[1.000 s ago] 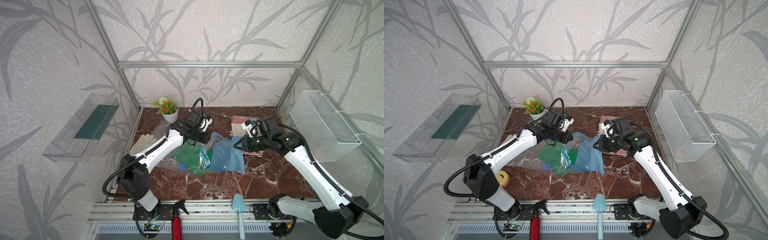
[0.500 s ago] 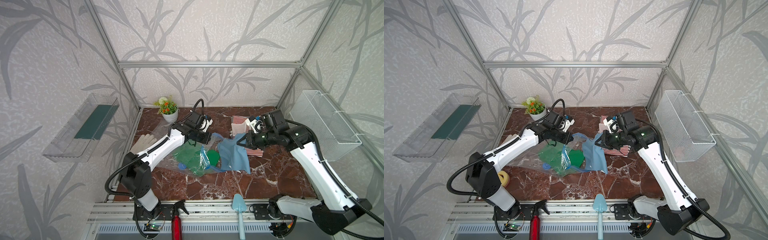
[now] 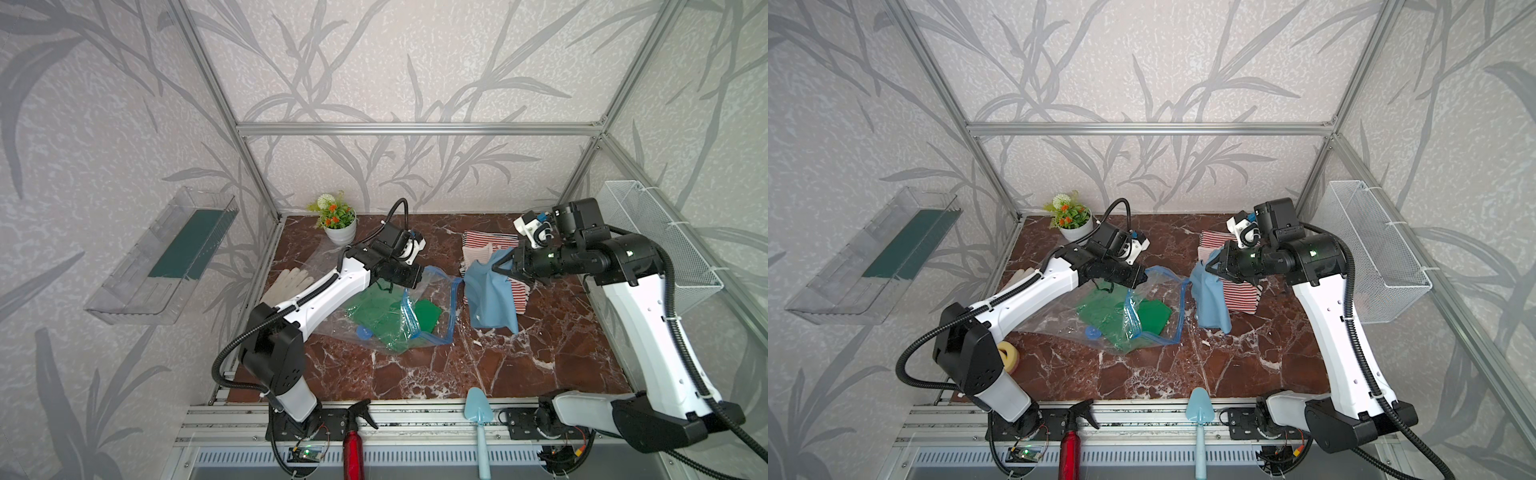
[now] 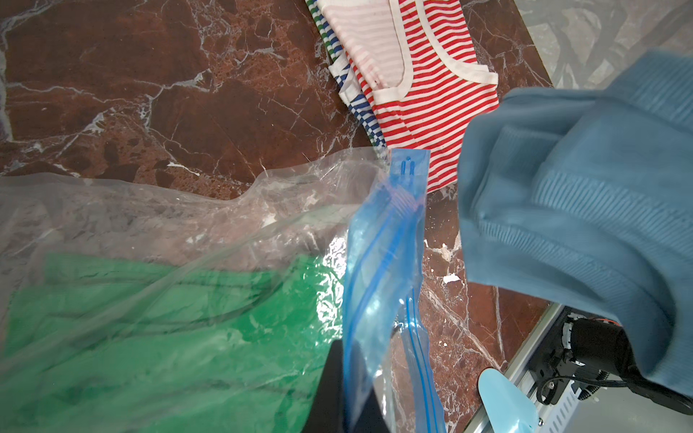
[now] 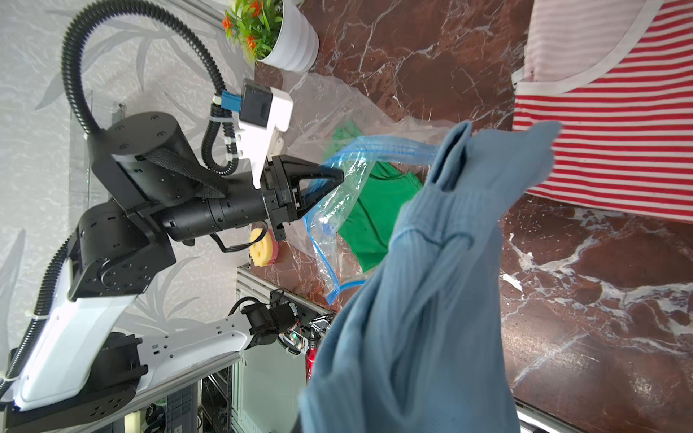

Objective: Take the tank top out of the vacuum bag
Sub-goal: Place the tank top on the tank top.

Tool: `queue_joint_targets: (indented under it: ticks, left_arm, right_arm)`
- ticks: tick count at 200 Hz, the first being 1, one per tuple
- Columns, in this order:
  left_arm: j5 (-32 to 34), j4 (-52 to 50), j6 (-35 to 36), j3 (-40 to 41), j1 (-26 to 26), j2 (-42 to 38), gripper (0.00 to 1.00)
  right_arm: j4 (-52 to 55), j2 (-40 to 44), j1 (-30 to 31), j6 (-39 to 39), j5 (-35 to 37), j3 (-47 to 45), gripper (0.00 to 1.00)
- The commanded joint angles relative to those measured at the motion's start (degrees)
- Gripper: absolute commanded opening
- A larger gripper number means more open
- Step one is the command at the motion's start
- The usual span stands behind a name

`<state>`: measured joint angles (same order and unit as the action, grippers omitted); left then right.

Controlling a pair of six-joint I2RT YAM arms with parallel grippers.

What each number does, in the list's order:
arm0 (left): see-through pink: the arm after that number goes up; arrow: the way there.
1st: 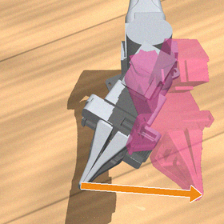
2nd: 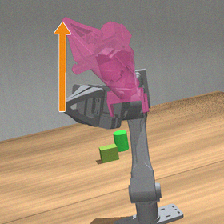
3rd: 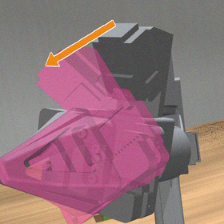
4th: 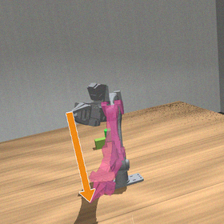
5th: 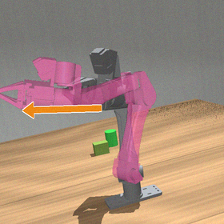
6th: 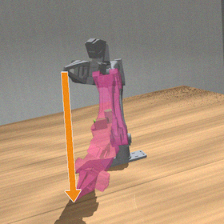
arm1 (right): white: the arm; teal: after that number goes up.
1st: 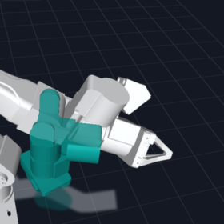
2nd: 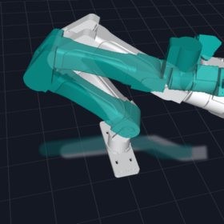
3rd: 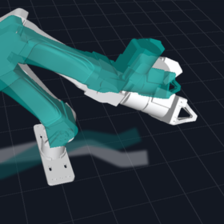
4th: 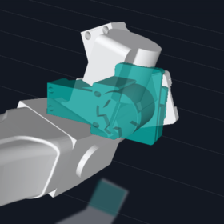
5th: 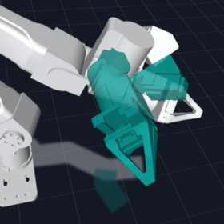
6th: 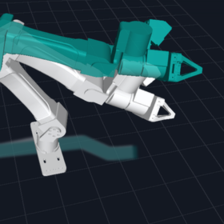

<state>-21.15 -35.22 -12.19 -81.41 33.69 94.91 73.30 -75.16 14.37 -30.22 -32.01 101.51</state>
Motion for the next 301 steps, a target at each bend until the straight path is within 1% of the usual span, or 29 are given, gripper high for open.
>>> queue_joint_targets:
  ticks: [1,26,65,89,104,107,114,184,211,233,237,257,271,301]
  left_arm:
    - [-0.49,0.07,0.18,-1.74,-0.17,-0.2,0.0]
    - [-0.78,0.07,0.1,-1.65,-0.06,-0.5,0.0]
    - [-0.72,-0.46,-0.03,-1.82,-0.03,-1.18,0.0]
    - [-0.23,-1.14,0.06,-2.18,-0.08,-1.72,0.0]
    - [-0.39,-1.16,0.14,-2.2,-0.01,-2.04,0.0]
    - [-0.39,-1.15,0.1,-2.18,0.02,-2.09,0.0]
    - [-0.39,-1.12,0.14,-2.24,0.06,-2.25,0.0]
    - [0.23,-1.78,1.04,-2.44,-0.06,-2.54,0.0]
    - [0.4,-2.27,1.55,-2.88,-0.08,-1.74,0.0]
    - [0.27,-2.73,1.85,-3.31,-0.11,-0.78,0.0]
    - [0.22,-2.81,1.9,-3.47,-0.08,-0.62,0.0]
    - [-0.21,-2.94,2.13,-3.76,-0.05,-0.14,0.0]
    - [-0.3,-3.01,2.26,-3.89,-0.03,0.13,0.0]
    - [-0.47,-3.31,2.6,-4.36,-0.05,0.82,0.0]
  right_arm:
    - [0.53,-0.97,-1.68,0.33,-0.59,3.02,0.0]
    - [-2.56,-2.29,-2.91,-1.61,1.16,4.7,0.0]
    - [-10.49,-4.42,-3.56,-5.38,5.62,5.56,0.0]
    - [-13.57,-7.08,-3.86,-5.96,7.57,7.54,0.0]
    - [-15.89,-8.73,-4.64,-5.98,7.26,8.1,0.0]
    - [-16.42,-9.04,-4.88,-7.42,7.16,8.1,0.0]
    - [-17.74,-9.66,-5.41,-7.83,6.82,8.13,0.0]
    - [-29.54,-18.8,-13.18,-6.72,-0.14,7.88,0.0]
    - [-33.29,-22.28,-15.17,-6.7,-1.6,9.03,0.0]
    - [-32.93,-27.74,-16.28,-6.7,-2.96,13.68,0.0]
    - [-32.59,-28.55,-16.45,-5.07,-3.05,14.76,0.0]
    - [-30.65,-32.89,-16.99,-3.92,-3.51,21.0,0.0]
    - [-27.85,-36.29,-17.07,-2.83,-3.17,26.74,0.0]
    - [-20.32,-45.21,-17.16,-0.77,-2.18,42.15,0.0]
